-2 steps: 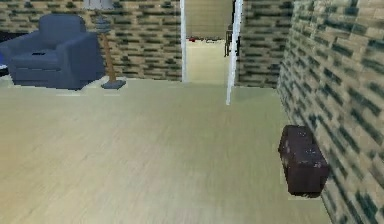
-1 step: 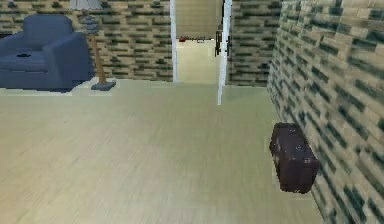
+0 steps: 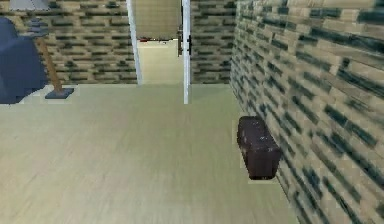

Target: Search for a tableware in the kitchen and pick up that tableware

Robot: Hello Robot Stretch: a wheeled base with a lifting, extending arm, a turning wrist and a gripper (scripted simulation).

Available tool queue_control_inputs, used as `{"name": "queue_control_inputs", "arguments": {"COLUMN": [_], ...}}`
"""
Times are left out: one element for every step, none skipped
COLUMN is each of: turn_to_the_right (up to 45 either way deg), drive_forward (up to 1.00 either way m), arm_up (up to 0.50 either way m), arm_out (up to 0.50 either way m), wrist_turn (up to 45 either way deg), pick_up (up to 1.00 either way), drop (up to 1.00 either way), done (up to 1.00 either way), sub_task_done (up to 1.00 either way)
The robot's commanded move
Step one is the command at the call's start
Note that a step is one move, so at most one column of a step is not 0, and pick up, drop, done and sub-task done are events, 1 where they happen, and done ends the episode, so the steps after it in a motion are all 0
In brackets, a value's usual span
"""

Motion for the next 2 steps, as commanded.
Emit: {"name": "queue_control_inputs", "arguments": {"turn_to_the_right": [0.0,-12.0], "drive_forward": [0.30,0.00], "arm_up": [0.00,0.00], "arm_out": [0.00,0.00], "wrist_turn": [0.0,0.0], "pick_up": [0.00,0.00], "drop": [0.00,0.00], "done": [0.00,0.00], "sub_task_done": [0.00,0.00]}}
